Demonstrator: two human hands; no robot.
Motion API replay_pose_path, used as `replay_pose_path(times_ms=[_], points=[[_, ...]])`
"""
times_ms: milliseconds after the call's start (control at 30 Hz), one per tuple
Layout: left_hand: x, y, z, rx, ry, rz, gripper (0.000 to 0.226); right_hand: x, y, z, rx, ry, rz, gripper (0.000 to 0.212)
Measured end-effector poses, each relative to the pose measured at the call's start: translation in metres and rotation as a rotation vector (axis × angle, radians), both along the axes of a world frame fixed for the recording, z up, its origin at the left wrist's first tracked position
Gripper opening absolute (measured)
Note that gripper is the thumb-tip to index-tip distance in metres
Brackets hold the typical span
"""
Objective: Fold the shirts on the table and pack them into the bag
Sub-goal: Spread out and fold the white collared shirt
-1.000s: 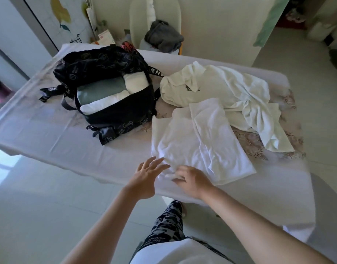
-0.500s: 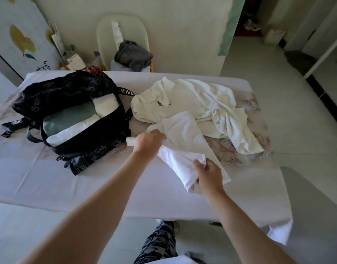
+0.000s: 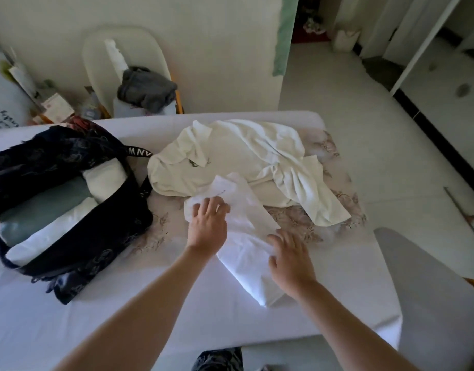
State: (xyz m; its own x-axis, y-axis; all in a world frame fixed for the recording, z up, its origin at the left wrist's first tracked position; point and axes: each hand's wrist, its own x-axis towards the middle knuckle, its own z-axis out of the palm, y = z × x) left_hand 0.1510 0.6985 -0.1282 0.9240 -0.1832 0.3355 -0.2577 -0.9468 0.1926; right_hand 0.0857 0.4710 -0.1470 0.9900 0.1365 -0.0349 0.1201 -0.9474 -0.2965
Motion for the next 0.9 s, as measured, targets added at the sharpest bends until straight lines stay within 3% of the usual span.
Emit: replay_pose_path(times_ms=[133,233,333,433,500,600,667,767,833,900], points=[[0.012,0.036,-0.004,-0.109,0.211,0.32,0.04,0.01,0.018,-0.009,0.027,0.084,-0.03,0.038],[0.022,0.06,-0.015,-0.178,0.356,0.249,0.032,0.022,0.023,-0.009,0.248,0.225,-0.214,0.025],[0.034,0.069,-0.015,-0.156,0.291,0.158,0.036,0.02,0.019,-0.008,0.34,0.167,-0.304,0.023],[0.054,0.056,-0.002,-0.065,0.153,0.17,0.016,0.013,0.01,-0.013,0.265,0.118,-0.391,0.019],[0.063,0.042,0.004,-0.046,0.078,0.131,0.025,0.012,0.009,-0.018,0.187,0.12,-0.357,0.018],[0.057,0.022,-0.001,0.007,-0.03,-0.166,0.024,0.017,0.013,-0.015,0.144,0.156,-0.37,0.018],[0.044,0.017,-0.011,-0.02,-0.001,-0.242,0.017,0.019,0.014,-0.015,0.122,0.145,-0.376,0.018],[0.037,0.019,-0.028,-0.018,0.132,-0.112,0.023,0.015,0.011,-0.015,0.122,0.146,-0.387,0.022],[0.046,0.019,-0.034,-0.008,0.182,-0.057,0.013,0.013,0.005,-0.019,0.118,0.164,-0.398,0.027],[0.055,0.014,-0.032,-0.016,0.228,-0.021,0.018,0.01,-0.002,-0.022,0.099,0.087,-0.344,0.025]])
